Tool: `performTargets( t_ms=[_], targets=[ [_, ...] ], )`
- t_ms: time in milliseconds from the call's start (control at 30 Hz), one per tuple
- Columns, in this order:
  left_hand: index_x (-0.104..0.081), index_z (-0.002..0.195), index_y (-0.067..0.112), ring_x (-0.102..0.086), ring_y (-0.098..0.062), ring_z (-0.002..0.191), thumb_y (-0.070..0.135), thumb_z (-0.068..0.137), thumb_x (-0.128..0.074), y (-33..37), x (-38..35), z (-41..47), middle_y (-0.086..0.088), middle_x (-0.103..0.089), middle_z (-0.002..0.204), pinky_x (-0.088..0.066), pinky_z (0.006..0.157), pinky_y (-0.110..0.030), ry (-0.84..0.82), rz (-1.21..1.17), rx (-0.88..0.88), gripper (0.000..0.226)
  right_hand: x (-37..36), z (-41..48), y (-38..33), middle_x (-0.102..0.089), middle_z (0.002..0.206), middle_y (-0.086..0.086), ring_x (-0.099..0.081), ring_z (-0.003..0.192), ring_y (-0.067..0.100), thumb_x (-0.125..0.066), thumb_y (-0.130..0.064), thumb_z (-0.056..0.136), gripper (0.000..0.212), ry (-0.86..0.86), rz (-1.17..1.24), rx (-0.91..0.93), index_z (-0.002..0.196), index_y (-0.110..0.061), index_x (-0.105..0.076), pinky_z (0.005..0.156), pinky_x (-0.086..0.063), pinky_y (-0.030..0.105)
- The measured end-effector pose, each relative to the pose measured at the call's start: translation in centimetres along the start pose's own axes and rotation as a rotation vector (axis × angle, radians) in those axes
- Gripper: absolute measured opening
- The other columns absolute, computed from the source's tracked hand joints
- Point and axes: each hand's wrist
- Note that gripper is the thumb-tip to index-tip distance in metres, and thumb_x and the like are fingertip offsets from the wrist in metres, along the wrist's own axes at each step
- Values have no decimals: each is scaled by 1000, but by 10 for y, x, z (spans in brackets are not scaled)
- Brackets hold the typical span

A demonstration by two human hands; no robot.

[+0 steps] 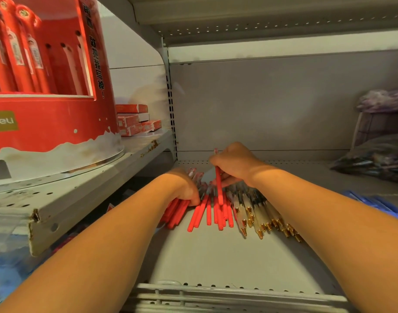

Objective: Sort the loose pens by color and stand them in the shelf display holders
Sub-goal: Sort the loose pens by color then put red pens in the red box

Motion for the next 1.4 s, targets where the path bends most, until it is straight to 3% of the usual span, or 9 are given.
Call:
performTargets(
  t_ms=[167,267,333,433,600,733,1000,1133,1400],
  targets=[
    [-62,87,9,-62,-17,51,17,68,-74,-6,9,-8,-6,-66,71,-50,47,-21,113,-182,-16,25,5,-7,-5,-65,77,16,-73,60,23,-58,-11,92,11,-13,68,-11,93,0,-58,53,-58,29],
    [-58,89,5,-73,-26,69,8,63,-71,-5,15,-10,-17,-74,82,-61,71,-38,136,-370,-86,29,8,-11,-7,-61,74,13,-71,56,21,-56,-13,93,11,2,131,-12,87,-3,-57,56,-59,31],
    [-59,85,4,-73,-28,66,5,60,-69,-5,17,-12,-17,-74,74,-61,70,-46,169,-495,-151,27,10,-13,-10,-59,70,11,-69,53,21,-56,-14,92,13,29,192,-8,84,-4,-56,56,-59,32],
    [-61,84,7,-59,-19,44,7,64,-73,-5,18,-16,-7,-62,58,-50,46,-26,258,-596,-260,24,15,-18,-15,-56,70,11,-67,49,21,-56,-16,92,14,91,273,3,83,-6,-55,50,-55,29],
    [-63,81,8,-67,-19,49,1,70,-71,-3,22,-31,-6,-65,54,-56,50,-30,310,-861,-434,15,30,-37,-22,-55,74,11,-60,44,18,-55,-21,96,17,187,417,3,89,-5,-55,46,-50,26],
    [-65,81,9,-68,-25,59,2,71,-69,9,23,-52,-8,-66,56,-54,55,-32,262,-1064,-556,13,45,-67,-30,-55,76,9,-63,47,18,-53,-14,96,9,194,590,33,90,-7,-54,45,-52,28],
    [-65,59,17,-61,-20,46,2,63,-70,92,-8,-98,-10,-61,56,-47,44,-23,40,-1279,-771,16,94,-133,5,-66,92,22,-73,80,39,-54,-3,90,9,234,728,145,100,-3,-56,59,-58,38],
    [-61,59,17,-58,-20,48,3,62,-70,143,-34,-122,-5,-56,52,-52,49,-28,16,-1282,-845,17,152,-165,30,-70,75,10,-74,74,30,-56,-5,90,3,330,726,131,89,-6,-58,56,-57,32],
    [-54,76,16,-58,-19,50,-7,77,-65,247,-80,-181,-3,-54,56,-49,47,-25,56,-1326,-856,25,280,-225,86,-70,75,5,-65,57,14,-59,-11,89,7,383,707,106,85,-13,-64,54,-56,28]
  ],
)
Point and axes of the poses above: each hand's wrist, its own z-axis towards the middle knuckle, its own x-axis out of the back of the hand, y = z × x
